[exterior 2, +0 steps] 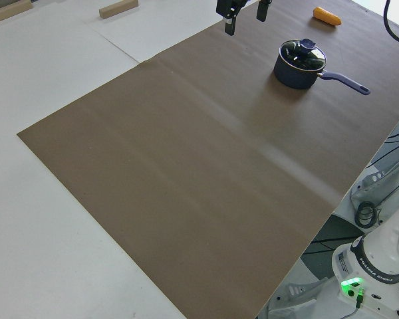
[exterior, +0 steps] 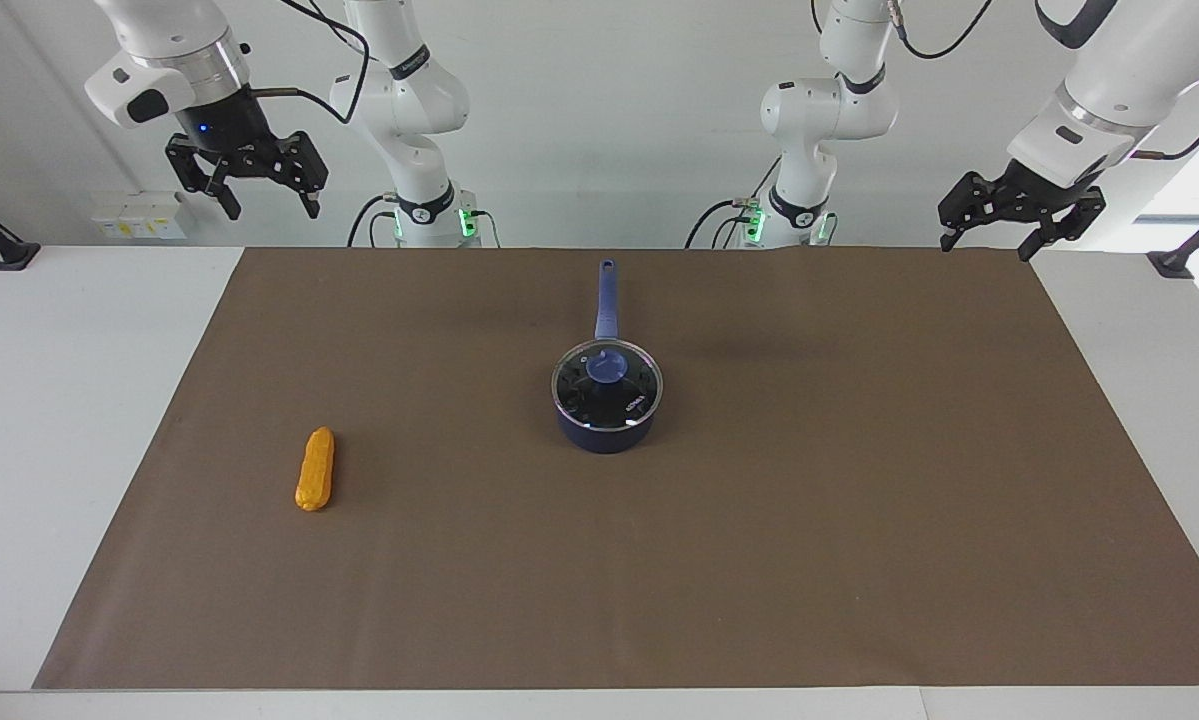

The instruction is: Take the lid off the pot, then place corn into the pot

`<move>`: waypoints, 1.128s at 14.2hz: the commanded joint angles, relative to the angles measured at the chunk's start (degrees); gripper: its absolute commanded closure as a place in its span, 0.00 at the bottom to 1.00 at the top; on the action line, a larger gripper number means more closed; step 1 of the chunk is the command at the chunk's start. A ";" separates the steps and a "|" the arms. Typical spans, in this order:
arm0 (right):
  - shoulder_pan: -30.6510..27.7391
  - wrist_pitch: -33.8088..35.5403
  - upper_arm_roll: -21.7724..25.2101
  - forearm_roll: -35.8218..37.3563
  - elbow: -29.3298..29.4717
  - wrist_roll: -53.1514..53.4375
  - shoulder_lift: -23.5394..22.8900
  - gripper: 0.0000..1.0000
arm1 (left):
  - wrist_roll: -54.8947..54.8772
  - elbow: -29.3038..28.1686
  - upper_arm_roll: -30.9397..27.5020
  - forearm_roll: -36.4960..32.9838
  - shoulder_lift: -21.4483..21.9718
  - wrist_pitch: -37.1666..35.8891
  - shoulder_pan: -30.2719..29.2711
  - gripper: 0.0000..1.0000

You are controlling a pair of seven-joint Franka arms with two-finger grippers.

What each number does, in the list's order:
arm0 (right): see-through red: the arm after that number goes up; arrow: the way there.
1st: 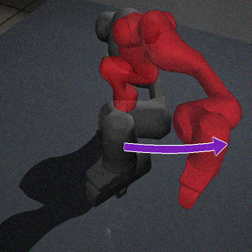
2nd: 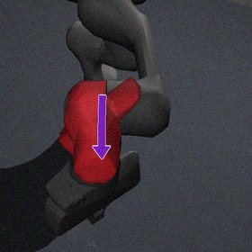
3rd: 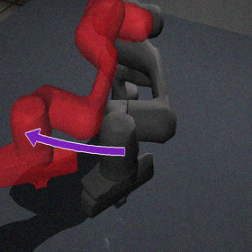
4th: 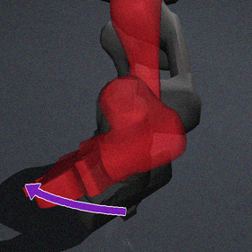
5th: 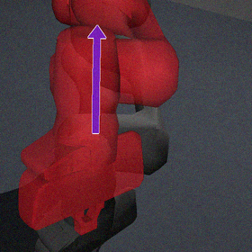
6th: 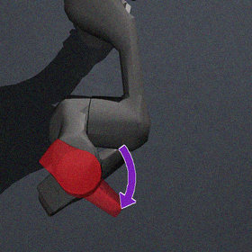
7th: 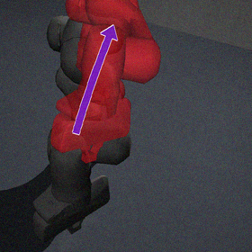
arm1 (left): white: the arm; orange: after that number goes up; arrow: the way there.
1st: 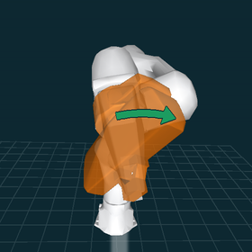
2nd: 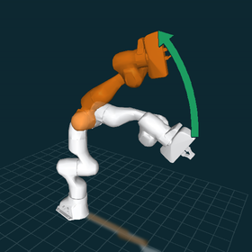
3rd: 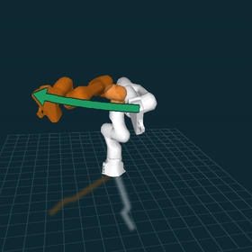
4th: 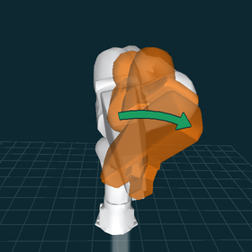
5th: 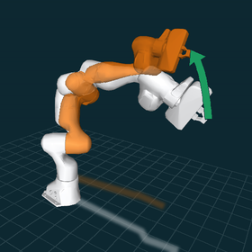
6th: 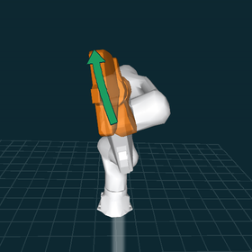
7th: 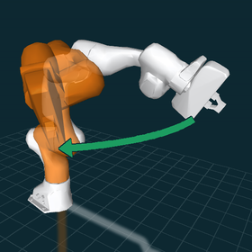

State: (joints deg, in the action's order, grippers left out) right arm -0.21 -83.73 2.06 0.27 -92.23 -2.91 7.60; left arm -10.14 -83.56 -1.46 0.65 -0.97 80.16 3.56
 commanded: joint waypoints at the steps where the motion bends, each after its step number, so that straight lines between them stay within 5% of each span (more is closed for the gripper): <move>1: -0.05 -1.09 0.05 0.43 -1.02 -0.87 0.66 0.00 | -0.32 1.82 -0.29 -0.56 -0.88 -1.50 0.40 0.00; 16: -0.05 -1.00 0.05 0.43 -1.02 -0.96 0.66 0.00 | 0.47 -1.69 -0.21 0.85 1.05 -0.09 1.01 0.00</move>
State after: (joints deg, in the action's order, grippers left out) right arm -0.21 -83.73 2.06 0.27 -92.28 -2.91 7.60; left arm -10.14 -83.89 -1.37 1.13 -1.00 80.11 3.63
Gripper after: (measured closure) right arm 0.000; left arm 0.000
